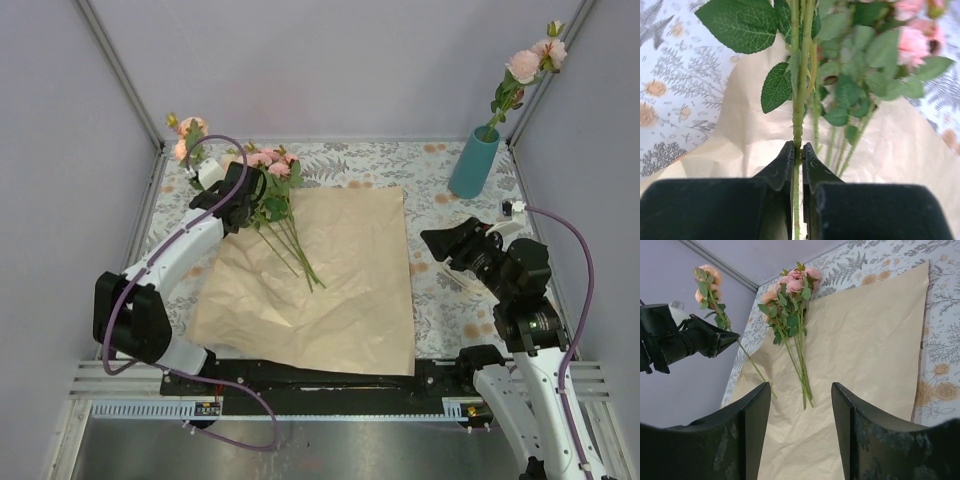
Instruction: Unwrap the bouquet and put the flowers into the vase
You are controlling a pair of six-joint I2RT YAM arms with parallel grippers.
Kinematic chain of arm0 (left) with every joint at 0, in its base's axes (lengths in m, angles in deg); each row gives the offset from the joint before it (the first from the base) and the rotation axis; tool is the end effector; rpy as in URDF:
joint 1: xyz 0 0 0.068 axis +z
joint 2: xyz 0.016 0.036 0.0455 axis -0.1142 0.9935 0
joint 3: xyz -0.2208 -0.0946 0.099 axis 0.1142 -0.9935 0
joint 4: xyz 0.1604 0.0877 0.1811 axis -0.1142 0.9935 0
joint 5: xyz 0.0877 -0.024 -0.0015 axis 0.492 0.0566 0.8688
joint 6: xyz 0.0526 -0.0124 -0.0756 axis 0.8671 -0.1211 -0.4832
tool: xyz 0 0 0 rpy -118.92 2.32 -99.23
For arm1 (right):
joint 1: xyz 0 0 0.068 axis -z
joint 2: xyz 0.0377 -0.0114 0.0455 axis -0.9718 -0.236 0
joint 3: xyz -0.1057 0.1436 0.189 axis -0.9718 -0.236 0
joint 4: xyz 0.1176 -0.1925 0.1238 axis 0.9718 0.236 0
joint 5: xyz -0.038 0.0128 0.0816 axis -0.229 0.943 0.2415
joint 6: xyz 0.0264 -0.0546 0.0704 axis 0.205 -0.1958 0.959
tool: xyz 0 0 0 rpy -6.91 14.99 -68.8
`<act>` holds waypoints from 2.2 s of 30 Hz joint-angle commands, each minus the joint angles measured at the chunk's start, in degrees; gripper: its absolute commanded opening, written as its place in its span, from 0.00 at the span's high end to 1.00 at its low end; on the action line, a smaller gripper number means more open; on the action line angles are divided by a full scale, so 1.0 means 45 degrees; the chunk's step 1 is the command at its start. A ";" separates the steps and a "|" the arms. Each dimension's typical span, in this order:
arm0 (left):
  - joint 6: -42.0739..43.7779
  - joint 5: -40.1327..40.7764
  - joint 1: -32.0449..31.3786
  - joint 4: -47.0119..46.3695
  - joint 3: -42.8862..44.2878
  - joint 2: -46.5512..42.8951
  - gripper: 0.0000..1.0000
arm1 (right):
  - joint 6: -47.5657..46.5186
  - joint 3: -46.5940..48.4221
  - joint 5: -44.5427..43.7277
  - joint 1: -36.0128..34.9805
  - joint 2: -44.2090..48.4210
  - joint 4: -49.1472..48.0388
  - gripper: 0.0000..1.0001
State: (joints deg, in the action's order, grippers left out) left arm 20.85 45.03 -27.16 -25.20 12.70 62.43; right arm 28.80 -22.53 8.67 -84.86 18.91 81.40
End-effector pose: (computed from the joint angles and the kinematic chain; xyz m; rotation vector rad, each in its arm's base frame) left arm 0.3280 -0.0753 0.2338 -0.9734 2.1125 0.0344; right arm 0.1715 0.0511 0.3249 0.1987 1.7834 0.8306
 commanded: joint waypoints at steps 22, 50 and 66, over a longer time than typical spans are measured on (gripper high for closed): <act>0.9014 -1.5686 -0.2433 -0.3093 -0.0483 -0.3403 1.00 | 0.2955 -0.0826 0.3109 -0.0820 -0.2692 -0.7645 0.27; 0.8409 -1.6215 -0.2610 -0.3288 -0.0971 -0.2895 1.00 | 0.3229 0.1262 0.2094 -0.4690 -0.8962 -1.1262 0.37; 0.8311 -1.6332 -0.2629 -0.3445 -0.1049 -0.3324 1.00 | 0.3073 0.1615 -0.0640 -0.5100 -0.8808 -1.0363 0.97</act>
State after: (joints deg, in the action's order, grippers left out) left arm 58.14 -26.31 -38.63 -38.67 7.04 49.82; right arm 43.80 -17.26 10.86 -107.46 -23.26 36.48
